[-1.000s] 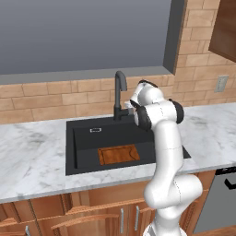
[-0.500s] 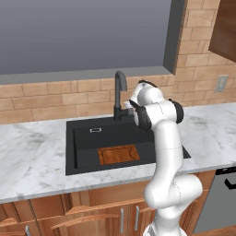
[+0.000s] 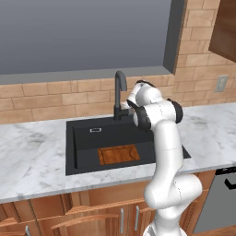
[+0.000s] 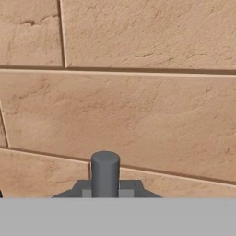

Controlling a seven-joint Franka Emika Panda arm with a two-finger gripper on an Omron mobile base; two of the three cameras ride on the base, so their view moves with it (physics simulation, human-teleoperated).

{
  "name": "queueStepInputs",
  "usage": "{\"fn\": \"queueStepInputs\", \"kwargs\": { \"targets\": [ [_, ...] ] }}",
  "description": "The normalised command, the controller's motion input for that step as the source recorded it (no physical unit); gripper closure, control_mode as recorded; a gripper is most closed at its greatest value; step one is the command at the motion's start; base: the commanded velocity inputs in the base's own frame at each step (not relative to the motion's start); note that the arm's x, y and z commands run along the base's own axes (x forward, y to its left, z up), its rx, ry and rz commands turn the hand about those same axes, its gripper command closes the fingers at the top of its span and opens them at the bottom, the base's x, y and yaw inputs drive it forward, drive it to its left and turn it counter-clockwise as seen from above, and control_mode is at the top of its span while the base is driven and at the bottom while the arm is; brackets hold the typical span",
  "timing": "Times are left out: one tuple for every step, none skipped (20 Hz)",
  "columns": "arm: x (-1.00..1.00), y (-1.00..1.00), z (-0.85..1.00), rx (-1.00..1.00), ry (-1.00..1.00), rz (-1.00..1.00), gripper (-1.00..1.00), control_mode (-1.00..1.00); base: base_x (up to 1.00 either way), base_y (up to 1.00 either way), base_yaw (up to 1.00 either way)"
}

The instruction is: Turn on the sink faucet with hot water and rinse the cutting board for ten seconds, then turn off the faucet. Push the cutting board to reach the water if necessary.

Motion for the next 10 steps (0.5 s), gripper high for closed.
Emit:
{"fn": "queueStepInputs", "kwargs": {
  "targets": [
    [0.00, 0.00, 0.00, 0.00, 0.00, 0.00, 1.00, -1.00, 0.00, 0.00, 0.00],
    [0.00, 0.00, 0.00, 0.00, 0.00, 0.00, 1.00, -1.00, 0.00, 0.00, 0.00],
    [0.00, 0.00, 0.00, 0.00, 0.00, 0.00, 1.00, -1.00, 0.00, 0.00, 0.00],
    [0.00, 0.00, 0.00, 0.00, 0.00, 0.00, 1.00, -1.00, 0.00, 0.00, 0.00],
    [0.00, 0.00, 0.00, 0.00, 0.00, 0.00, 1.00, -1.00, 0.00, 0.00, 0.00],
    [0.00, 0.00, 0.00, 0.00, 0.00, 0.00, 1.00, -1.00, 0.00, 0.00, 0.00],
    [0.00, 0.00, 0.00, 0.00, 0.00, 0.00, 1.00, -1.00, 0.00, 0.00, 0.00],
    [0.00, 0.00, 0.00, 0.00, 0.00, 0.00, 1.00, -1.00, 0.00, 0.00, 0.00],
    [0.00, 0.00, 0.00, 0.00, 0.00, 0.00, 1.00, -1.00, 0.00, 0.00, 0.00],
    [0.00, 0.00, 0.00, 0.00, 0.00, 0.00, 1.00, -1.00, 0.00, 0.00, 0.00]
  ]
}}
